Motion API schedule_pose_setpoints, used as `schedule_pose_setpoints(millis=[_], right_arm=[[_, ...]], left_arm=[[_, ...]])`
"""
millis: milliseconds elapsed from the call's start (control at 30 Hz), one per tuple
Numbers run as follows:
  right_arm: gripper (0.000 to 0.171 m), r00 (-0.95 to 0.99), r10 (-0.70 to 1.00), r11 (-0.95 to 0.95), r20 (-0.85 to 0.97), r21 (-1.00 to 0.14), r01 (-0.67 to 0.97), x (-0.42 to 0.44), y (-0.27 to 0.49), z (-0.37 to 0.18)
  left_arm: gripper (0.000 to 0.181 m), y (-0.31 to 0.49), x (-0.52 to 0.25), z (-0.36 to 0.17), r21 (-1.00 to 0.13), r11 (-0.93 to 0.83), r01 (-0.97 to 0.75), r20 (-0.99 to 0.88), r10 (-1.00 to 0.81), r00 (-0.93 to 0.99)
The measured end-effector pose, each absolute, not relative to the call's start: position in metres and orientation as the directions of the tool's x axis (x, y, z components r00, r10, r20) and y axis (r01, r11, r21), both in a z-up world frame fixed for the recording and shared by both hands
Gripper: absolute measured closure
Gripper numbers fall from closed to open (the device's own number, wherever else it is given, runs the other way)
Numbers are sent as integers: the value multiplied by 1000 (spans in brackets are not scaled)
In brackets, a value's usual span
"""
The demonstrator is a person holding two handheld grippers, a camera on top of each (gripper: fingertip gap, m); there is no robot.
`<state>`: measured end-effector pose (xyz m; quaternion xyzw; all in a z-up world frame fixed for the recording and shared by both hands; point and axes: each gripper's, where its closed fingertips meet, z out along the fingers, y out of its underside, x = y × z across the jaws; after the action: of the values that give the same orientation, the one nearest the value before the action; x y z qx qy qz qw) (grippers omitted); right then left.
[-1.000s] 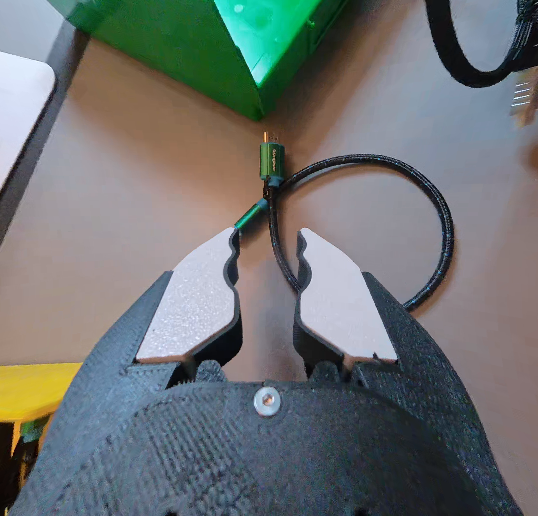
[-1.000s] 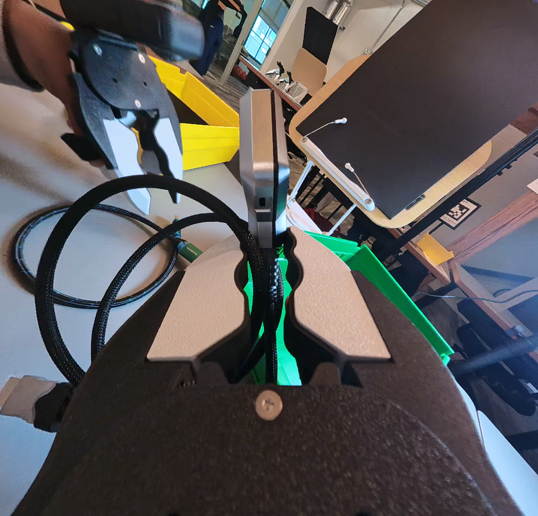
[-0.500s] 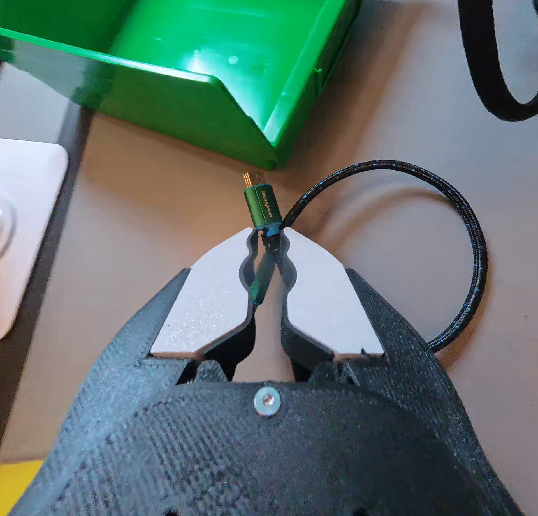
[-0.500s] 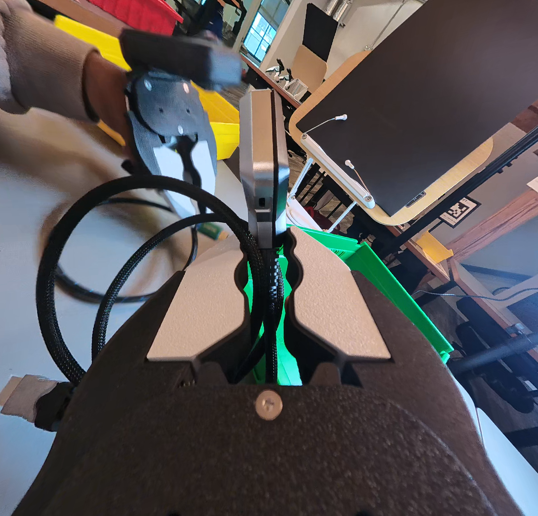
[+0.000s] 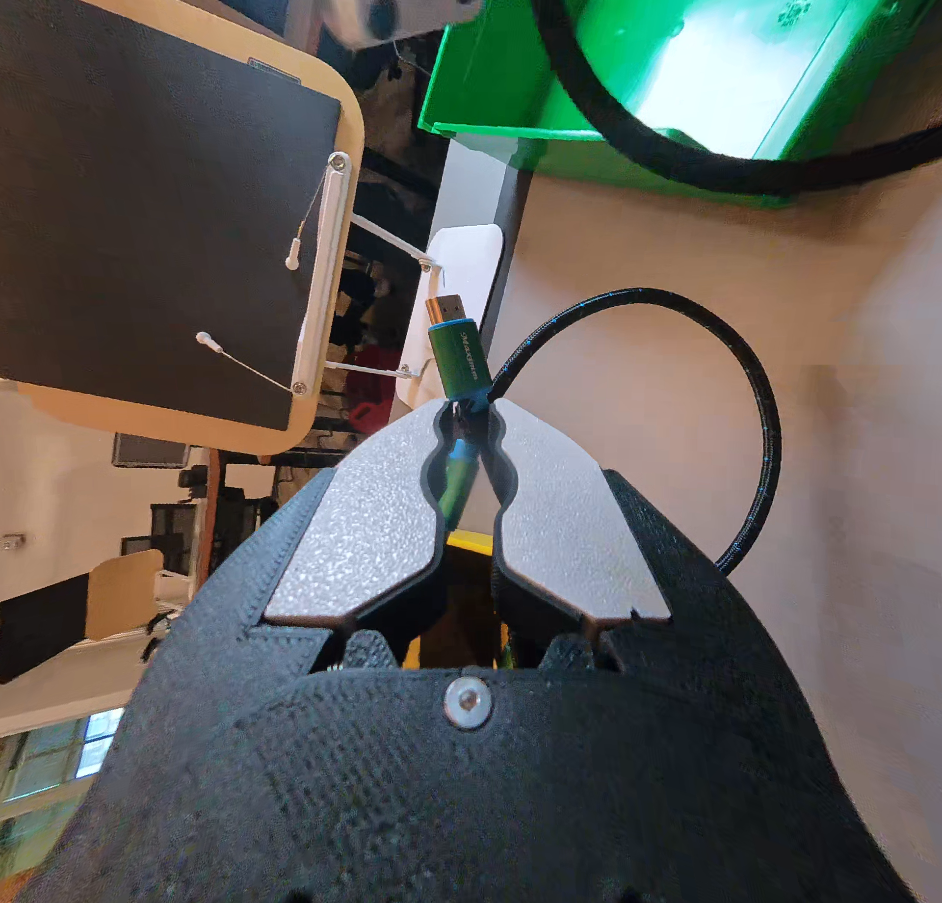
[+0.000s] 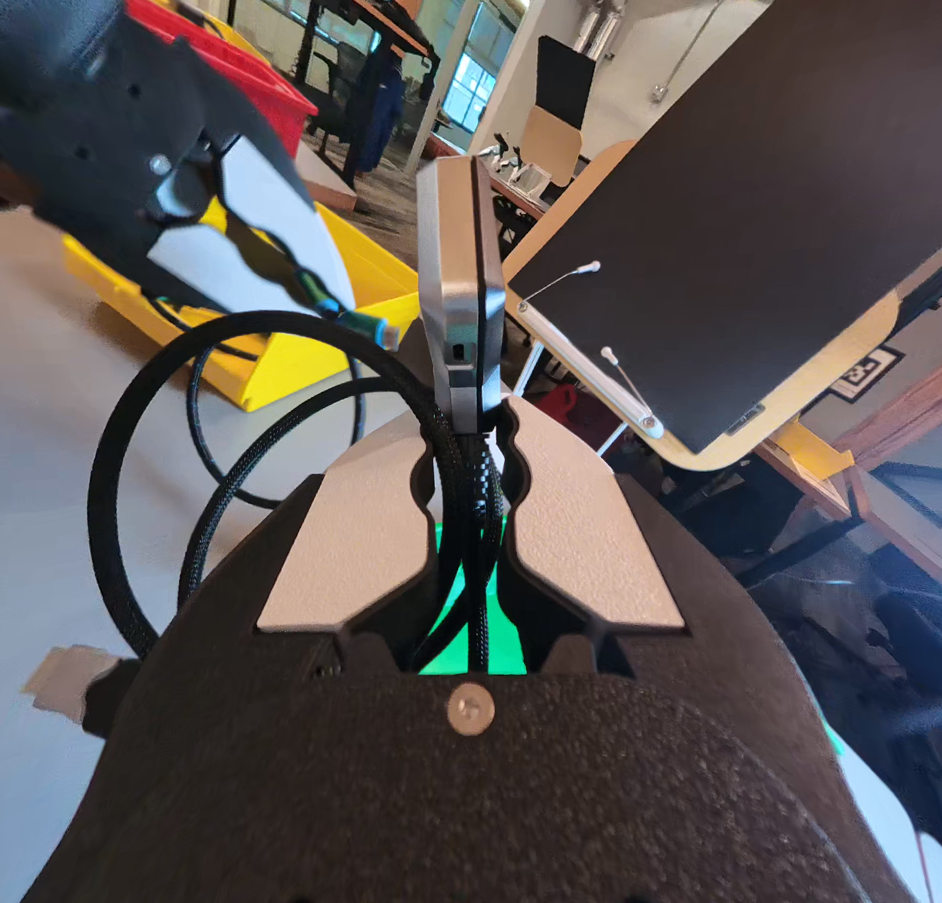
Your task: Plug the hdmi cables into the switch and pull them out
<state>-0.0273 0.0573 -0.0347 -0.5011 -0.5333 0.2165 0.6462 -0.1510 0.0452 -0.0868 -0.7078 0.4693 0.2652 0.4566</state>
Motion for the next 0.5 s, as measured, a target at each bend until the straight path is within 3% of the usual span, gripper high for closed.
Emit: schedule_pose_setpoints(millis=[33, 233, 367, 500], right_arm=[[149, 337, 816, 406, 471, -880, 246, -31, 63, -30], [149, 253, 862, 385, 440, -892, 239, -32, 72, -59], [149, 218, 845, 422, 488, -860, 288, -17, 66, -69], [149, 188, 846, 442, 499, -853, 277, -15, 56, -60]], left_arm=[[168, 47, -154, -90, -350, -133, -927, -829, -417, 373], [170, 44, -144, -122, -65, -60, -996, -873, -480, 86], [170, 19, -109, -138, -87, 35, -996, -787, -615, 48], [171, -15, -83, -161, -252, 74, -965, -586, -805, 92]])
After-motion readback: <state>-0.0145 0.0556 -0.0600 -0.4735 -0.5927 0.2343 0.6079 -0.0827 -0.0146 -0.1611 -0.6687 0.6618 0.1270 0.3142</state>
